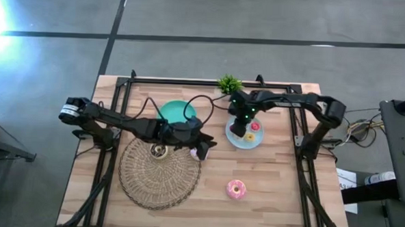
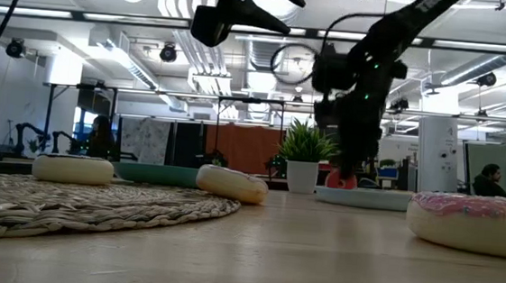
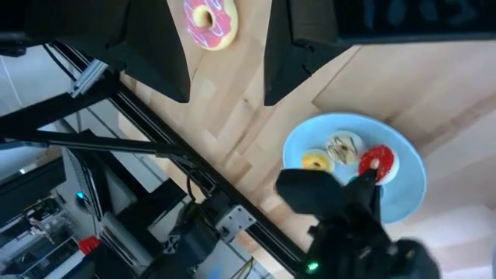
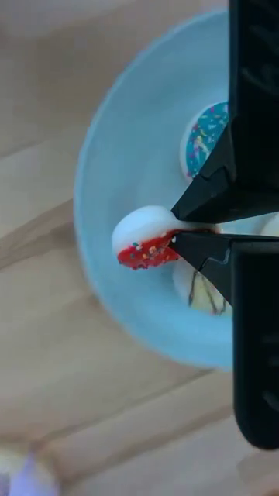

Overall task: Pick & Place donuts
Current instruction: Put the small red donut into the blue plate, then put the big purple donut into the green plate

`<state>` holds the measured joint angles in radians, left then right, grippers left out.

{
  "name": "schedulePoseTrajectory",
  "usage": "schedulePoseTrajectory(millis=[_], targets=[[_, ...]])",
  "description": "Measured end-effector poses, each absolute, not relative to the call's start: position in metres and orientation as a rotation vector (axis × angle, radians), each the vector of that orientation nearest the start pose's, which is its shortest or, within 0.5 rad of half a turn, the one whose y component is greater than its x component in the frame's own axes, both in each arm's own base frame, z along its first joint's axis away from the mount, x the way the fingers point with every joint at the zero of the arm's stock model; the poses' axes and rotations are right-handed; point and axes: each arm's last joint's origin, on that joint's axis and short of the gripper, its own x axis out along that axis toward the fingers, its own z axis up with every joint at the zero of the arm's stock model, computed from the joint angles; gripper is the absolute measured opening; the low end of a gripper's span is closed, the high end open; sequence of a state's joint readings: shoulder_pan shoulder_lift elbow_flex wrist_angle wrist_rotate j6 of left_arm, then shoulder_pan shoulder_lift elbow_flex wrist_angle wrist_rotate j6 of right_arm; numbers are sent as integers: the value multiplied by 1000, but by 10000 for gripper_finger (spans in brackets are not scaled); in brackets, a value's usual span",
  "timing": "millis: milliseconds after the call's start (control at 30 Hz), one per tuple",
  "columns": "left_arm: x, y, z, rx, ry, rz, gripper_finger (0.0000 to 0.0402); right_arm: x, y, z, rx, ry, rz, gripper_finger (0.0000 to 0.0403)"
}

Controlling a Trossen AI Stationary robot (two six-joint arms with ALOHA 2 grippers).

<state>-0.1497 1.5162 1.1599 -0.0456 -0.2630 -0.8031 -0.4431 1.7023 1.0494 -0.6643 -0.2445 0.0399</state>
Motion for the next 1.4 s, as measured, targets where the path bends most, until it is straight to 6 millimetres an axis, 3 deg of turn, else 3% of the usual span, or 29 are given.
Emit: schedulePoseTrajectory(millis=[200, 333, 700, 867, 1200, 1400], targets=[[341, -48, 300, -708, 331, 252, 139, 290, -130, 159, 498, 1288, -198, 13], [340, -50, 299, -704, 342, 250, 139, 290, -130, 164, 470, 1271, -209, 21], [340, -51, 297, -689, 355, 262, 139, 286, -131, 171, 338, 1299, -345, 126], [338, -51, 295, -682, 380, 274, 139, 283, -131, 174, 238, 1323, -371, 154], [330, -61, 284, -676, 503, 317, 139, 267, -122, 212, 105, 1241, -297, 164], [317, -83, 270, -575, 669, 299, 139, 236, -91, 241, -113, 1137, -156, 164]])
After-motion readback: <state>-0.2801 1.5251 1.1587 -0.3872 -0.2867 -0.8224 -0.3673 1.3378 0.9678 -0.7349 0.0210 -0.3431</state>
